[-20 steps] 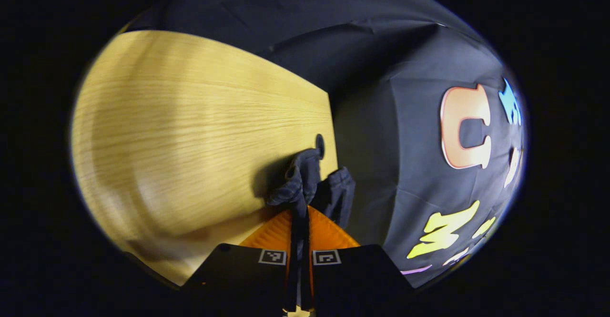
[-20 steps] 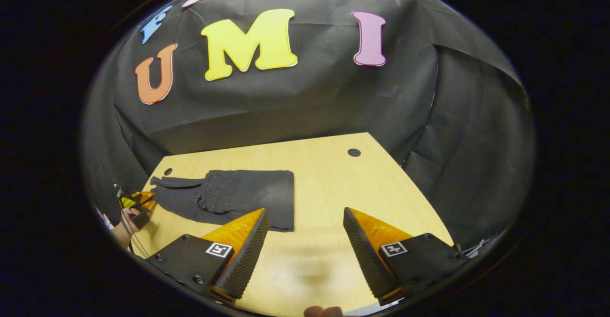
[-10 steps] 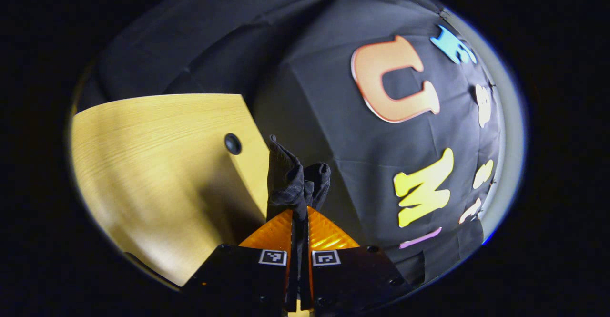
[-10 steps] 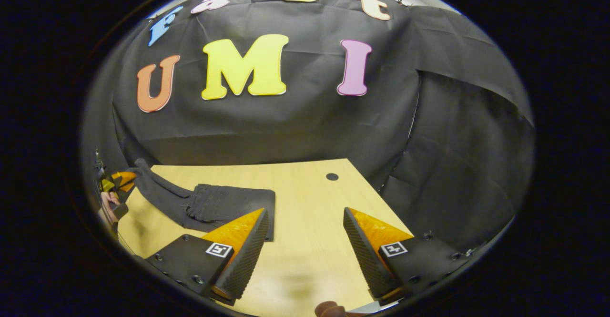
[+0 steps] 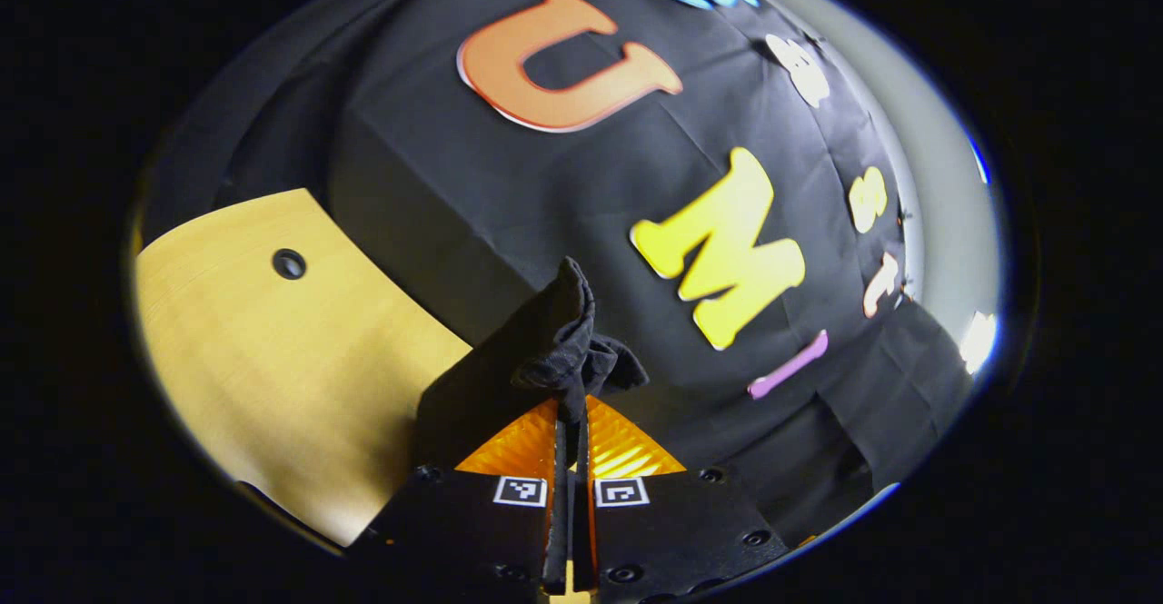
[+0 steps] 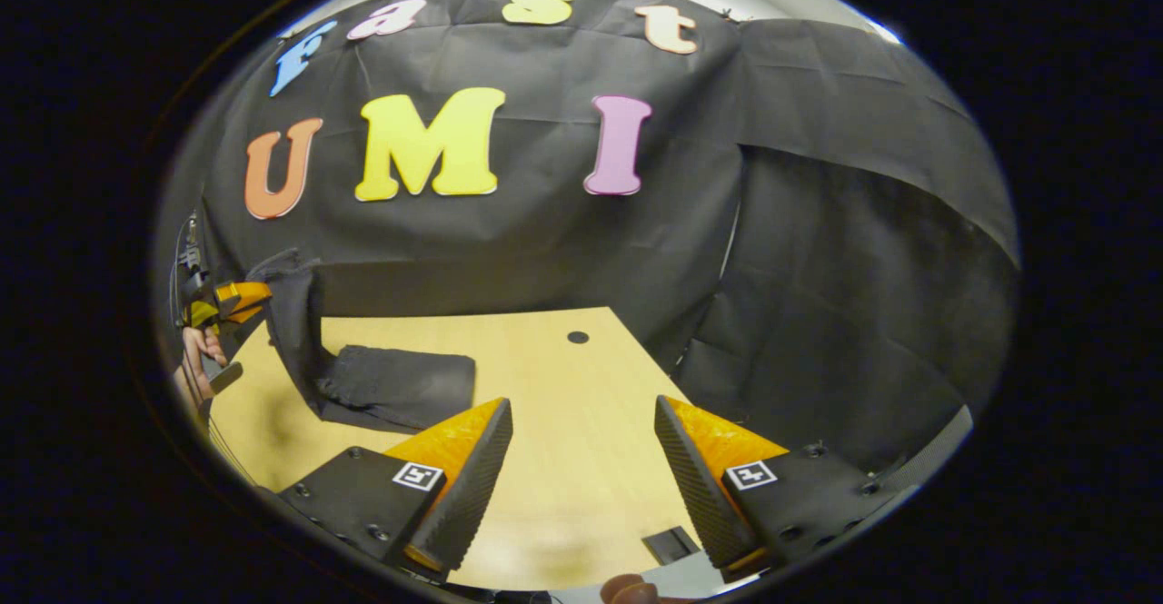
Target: Grasp the waist and the cuffs of the jeans and fold them to make the two legs overlap; first hold the waist and fold one-third of the jeans toward the cuffs, then hold the cuffs and fold the remaining one-third in the same direction to finish folding.
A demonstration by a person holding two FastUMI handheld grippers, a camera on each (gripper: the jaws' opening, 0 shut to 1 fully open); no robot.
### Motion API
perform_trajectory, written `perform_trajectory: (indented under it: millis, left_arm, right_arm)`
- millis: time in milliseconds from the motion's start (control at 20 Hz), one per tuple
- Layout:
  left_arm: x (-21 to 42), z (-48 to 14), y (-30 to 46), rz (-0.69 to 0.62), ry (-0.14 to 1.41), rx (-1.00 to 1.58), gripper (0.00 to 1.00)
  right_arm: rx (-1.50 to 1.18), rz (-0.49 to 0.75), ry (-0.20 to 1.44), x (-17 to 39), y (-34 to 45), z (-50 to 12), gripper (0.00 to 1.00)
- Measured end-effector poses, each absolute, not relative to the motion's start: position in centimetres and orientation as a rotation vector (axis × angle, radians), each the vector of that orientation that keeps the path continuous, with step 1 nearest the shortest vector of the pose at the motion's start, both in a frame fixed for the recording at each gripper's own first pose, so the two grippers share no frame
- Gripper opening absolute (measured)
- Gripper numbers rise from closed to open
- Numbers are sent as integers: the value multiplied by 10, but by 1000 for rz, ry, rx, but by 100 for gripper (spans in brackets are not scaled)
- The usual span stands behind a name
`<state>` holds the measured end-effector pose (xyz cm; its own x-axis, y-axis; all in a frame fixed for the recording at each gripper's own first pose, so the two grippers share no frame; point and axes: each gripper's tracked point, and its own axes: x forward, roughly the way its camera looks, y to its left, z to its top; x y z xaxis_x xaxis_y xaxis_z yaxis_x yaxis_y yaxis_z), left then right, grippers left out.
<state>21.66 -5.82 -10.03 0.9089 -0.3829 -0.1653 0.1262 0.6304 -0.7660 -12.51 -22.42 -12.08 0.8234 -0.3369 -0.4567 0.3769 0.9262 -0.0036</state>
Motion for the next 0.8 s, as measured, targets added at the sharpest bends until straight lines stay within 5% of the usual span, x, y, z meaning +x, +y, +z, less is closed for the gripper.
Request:
perform_trajectory:
  millis: [550,600,800]
  left_arm:
    - [200,-221,-221,-402,608,-554,7]
    - [198,-229,-227,-400,628,-531,0]
    - [190,-253,-233,-369,699,-497,22]
  right_arm:
    - [155,-542,545,-185,-292,-156,96]
    - [156,-545,554,-185,-295,-160,94]
    - [159,-541,578,-180,-302,-171,95]
